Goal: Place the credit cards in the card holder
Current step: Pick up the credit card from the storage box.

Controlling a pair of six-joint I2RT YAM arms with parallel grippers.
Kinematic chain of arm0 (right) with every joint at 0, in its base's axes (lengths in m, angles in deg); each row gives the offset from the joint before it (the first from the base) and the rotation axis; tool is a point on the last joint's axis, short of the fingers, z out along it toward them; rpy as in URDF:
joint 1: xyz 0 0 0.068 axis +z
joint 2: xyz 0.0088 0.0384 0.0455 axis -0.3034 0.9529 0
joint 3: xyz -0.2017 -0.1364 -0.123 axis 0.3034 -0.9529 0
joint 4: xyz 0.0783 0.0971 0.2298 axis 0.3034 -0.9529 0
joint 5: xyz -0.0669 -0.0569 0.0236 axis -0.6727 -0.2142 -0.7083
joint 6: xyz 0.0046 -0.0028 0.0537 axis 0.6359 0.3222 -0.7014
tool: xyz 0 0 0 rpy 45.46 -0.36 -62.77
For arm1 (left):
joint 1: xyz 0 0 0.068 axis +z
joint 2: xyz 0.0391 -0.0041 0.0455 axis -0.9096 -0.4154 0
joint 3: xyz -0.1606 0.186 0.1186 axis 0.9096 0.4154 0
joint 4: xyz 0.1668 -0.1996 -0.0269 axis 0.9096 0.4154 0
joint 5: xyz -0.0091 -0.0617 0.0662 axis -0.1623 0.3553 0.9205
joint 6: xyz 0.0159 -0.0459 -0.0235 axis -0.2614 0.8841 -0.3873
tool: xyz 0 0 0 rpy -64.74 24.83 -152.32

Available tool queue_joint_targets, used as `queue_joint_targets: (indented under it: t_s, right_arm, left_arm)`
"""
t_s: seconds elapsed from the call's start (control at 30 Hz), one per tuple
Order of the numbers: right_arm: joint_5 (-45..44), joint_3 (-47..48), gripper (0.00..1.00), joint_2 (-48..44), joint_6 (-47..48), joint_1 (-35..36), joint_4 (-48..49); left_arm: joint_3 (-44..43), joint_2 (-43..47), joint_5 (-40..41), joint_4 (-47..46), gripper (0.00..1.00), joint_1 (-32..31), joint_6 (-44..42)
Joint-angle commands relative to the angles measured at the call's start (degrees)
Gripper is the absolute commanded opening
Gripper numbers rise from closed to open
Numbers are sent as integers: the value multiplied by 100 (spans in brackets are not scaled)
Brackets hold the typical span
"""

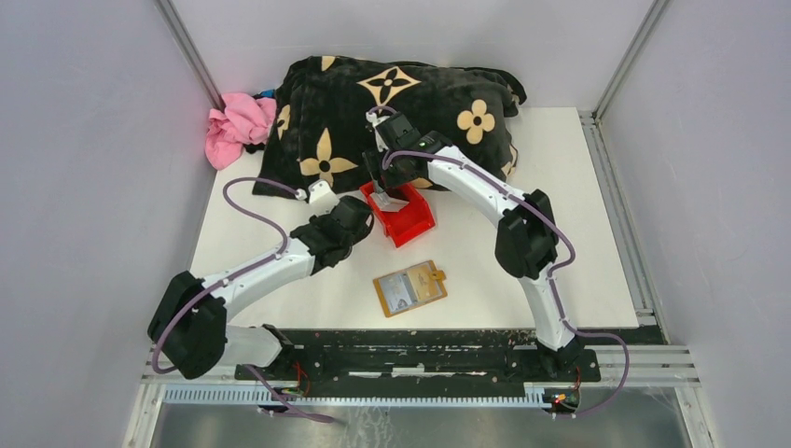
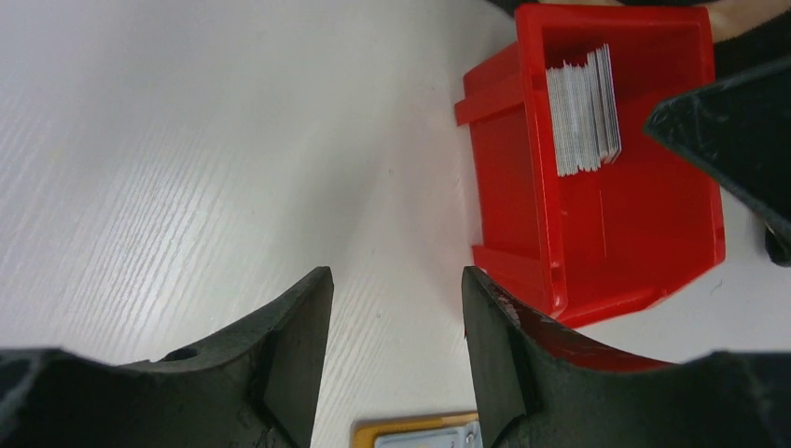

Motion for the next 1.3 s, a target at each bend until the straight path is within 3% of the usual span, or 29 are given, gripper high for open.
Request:
queue_joint_targets:
  t_s: [0.0,0.73,1.27]
  right_arm:
    - [250,342,68,164,30,-171,79]
    - [1065,1351,67,1422,-240,-480,-227]
    - [1686,972,50,1061,-490,-350,-309]
  left_arm:
    - [-242,-286,-281,-573,60,263,-322]
    - [-436,-1658,-1650,-1629,59,1180,-398]
    - [-714,-2097,-2026,-1911,59,1283,-350]
